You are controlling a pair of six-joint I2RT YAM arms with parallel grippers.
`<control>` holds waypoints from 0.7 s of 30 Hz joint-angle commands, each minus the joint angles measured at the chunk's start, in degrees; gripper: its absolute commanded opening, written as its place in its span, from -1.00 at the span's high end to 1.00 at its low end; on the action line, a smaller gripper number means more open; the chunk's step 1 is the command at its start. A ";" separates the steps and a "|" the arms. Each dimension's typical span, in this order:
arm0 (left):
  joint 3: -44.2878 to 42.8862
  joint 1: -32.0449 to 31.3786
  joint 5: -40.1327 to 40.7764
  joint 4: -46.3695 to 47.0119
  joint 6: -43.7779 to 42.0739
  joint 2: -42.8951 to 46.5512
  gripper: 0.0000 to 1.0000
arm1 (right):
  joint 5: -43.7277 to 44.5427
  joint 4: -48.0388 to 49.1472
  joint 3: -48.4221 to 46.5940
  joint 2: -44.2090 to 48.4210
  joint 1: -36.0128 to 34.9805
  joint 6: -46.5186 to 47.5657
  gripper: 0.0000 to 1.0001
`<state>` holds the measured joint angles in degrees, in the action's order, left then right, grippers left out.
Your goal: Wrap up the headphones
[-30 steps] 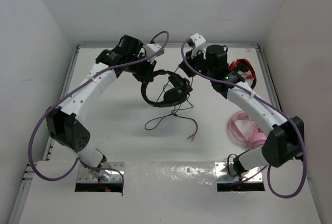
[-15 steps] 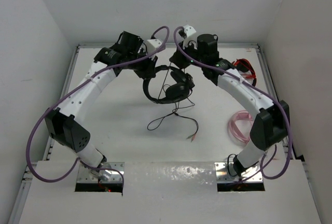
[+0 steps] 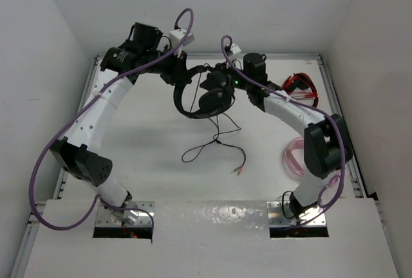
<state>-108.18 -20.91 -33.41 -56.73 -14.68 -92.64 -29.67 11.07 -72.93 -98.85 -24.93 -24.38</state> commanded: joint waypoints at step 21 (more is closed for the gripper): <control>-16.09 6.23 10.56 6.45 14.15 -5.18 1.00 | -1.63 26.92 18.52 -6.53 -0.65 -20.63 -0.14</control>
<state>-120.40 -15.03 -23.55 -55.05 -4.01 -98.26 -33.87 37.47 -55.02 -105.58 -24.99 -47.68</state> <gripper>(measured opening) 0.086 0.563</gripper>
